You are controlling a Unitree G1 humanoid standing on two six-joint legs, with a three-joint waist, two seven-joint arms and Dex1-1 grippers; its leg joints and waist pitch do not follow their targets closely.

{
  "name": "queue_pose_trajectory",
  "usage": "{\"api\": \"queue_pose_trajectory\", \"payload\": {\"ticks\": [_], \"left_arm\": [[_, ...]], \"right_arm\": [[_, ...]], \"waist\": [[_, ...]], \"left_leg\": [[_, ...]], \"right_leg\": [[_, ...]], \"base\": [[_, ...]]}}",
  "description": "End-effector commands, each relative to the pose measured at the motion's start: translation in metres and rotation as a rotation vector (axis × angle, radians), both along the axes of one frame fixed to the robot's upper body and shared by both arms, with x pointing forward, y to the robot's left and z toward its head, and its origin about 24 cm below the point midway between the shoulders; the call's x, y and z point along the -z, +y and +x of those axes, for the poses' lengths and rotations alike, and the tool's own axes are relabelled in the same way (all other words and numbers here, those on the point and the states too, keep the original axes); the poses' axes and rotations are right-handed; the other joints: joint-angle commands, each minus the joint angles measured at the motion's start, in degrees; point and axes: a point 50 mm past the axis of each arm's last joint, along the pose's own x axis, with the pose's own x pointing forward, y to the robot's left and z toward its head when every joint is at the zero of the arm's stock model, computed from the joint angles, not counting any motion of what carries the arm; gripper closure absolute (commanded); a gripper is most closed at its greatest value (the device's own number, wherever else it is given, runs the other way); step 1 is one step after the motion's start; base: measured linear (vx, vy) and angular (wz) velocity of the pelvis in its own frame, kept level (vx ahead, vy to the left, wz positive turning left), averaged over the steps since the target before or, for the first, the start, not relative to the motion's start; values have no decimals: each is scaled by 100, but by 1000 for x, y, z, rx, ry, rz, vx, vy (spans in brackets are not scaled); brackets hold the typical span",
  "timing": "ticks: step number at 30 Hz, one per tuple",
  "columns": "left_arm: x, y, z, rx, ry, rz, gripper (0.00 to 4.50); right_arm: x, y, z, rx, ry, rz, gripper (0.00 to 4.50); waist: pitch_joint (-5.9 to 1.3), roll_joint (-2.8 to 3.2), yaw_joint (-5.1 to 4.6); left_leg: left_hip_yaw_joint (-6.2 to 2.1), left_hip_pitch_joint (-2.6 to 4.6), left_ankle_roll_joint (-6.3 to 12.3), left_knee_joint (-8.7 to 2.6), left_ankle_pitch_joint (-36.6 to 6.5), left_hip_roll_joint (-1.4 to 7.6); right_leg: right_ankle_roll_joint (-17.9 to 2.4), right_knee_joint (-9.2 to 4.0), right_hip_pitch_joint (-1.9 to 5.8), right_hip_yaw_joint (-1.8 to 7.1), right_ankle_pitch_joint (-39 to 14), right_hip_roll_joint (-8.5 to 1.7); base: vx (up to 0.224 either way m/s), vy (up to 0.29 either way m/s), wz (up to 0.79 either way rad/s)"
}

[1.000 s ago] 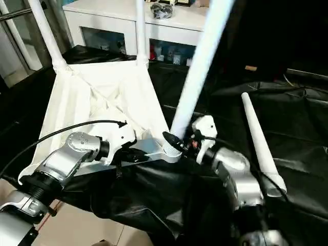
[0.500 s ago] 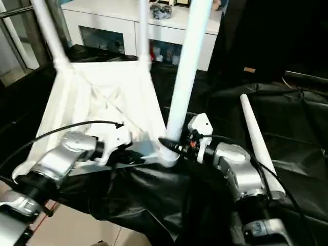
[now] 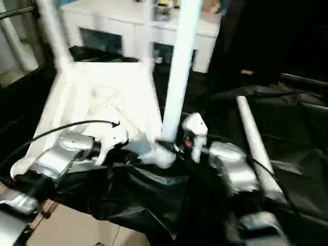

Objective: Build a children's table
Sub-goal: Rotate leg to tighten

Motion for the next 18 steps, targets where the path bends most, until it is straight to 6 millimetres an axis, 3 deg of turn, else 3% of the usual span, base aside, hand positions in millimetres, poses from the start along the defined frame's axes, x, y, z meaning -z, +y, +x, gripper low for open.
{"api": "queue_pose_trajectory", "payload": {"ticks": [1, 4, 5, 6, 7, 9, 11, 18], "left_arm": [[-23, -19, 16, -86, -91, -52, 450], [-24, -36, 23, -203, -95, -54, 450], [-24, -41, 24, -234, -92, -55, 450], [-24, -41, 24, -234, -92, -55, 450], [-24, -59, 26, -303, -91, -72, 450], [-23, -71, 26, -344, -101, -76, 450], [-21, -74, 26, -352, -113, -62, 450], [-18, -74, 25, -356, -107, -34, 450]], "right_arm": [[45, -4, -8, 162, 206, -114, 264], [50, 3, -1, 285, 263, -93, 264], [51, 6, 0, 313, 273, -89, 264], [51, 6, 0, 313, 273, -89, 264], [54, 15, 5, 395, 302, -84, 264], [54, 24, 8, 434, 319, -68, 264], [53, 28, 9, 448, 324, -58, 264], [52, 39, 11, 435, 321, -54, 264]], "waist": [[-211, 39, -42], [-221, 31, -99], [-227, 73, -89], [-226, 55, -98], [-230, 52, -104], [-238, 49, -104], [-246, 49, -94], [-262, 48, -64]], "left_leg": [[-108, 26, -207, -495, -2217, 116], [-97, 71, -164, -466, -2311, 107], [-93, 62, -133, -465, -2229, 107], [-85, 57, -108, -464, -2207, 107], [-70, 36, -86, -462, -2152, 99], [-67, 55, -97, -449, -2140, 91], [-63, 10, -39, -463, -2018, 94], [-35, 3, 62, -474, -1747, 99]], "right_leg": [[-550, -642, 156, 212, -3236, -482], [-648, -654, 108, 212, -3054, -462], [-708, -640, 113, 221, -2902, -463], [-729, -656, 110, 222, -2838, -456], [-763, -642, 122, 226, -2686, -441], [-830, -633, 120, 218, -2558, -434], [-846, -611, 149, 230, -2298, -426], [-911, -588, 174, 248, -1955, -425]], "base": [[0, 0, 0], [0, 0, 0], [0, 0, 0], [0, 0, 0], [0, 0, 0], [0, 0, 0], [0, 0, 0], [0, 0, 0]]}}
